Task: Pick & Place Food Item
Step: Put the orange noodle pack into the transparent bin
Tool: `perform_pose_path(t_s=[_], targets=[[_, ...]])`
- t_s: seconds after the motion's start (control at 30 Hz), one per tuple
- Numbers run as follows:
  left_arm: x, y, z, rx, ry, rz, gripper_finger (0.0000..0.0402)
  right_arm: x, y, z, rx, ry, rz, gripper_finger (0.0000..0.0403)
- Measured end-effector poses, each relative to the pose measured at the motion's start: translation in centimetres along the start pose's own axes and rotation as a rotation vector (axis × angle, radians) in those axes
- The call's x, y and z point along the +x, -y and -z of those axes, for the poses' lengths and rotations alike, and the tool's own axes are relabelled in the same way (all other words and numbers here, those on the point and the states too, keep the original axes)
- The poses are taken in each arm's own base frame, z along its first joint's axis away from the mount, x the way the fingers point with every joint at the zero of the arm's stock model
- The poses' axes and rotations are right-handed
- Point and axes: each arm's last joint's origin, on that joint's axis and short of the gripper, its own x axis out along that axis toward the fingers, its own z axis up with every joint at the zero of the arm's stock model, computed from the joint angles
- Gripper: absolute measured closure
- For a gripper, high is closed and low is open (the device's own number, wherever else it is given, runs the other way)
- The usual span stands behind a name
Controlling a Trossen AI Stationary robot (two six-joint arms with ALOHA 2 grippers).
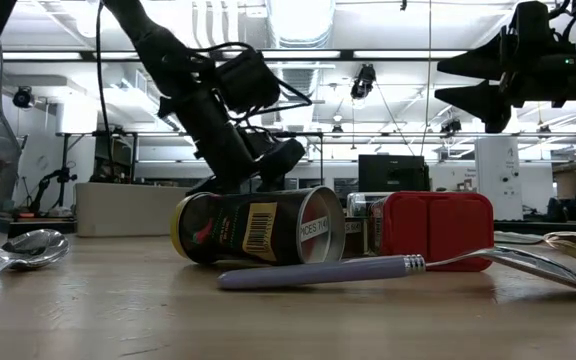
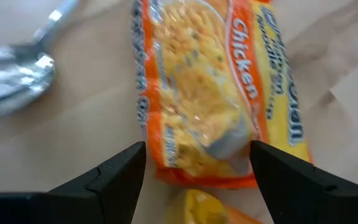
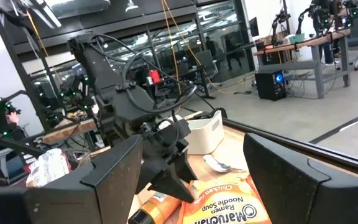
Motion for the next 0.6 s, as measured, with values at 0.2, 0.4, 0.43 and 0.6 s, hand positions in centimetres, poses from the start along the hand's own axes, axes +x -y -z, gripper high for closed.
perform_pose_path(t_s=[0.2, 0.4, 0.43, 0.6], targets=[[0.43, -0.71, -0.07, -0.014, -0.011, 0.071, 0.0114, 0.0, 0.0, -0.01, 0.0, 0.0, 0.0, 0.0126], [0.48, -0.74, -0.05, -0.005, -0.016, 0.094, 0.0123, 0.0, 0.0, -0.01, 0.0, 0.0, 0.0, 0.0126], [0.48, -0.73, -0.06, -0.005, -0.016, 0.097, 0.0131, 0.0, -0.01, -0.01, 0.0, 0.0, 0.0, 0.0126], [0.49, -0.74, -0.06, -0.005, -0.018, 0.1, 0.0194, 0.0, 0.0, -0.01, 0.0, 0.0, 0.0, 0.0126]])
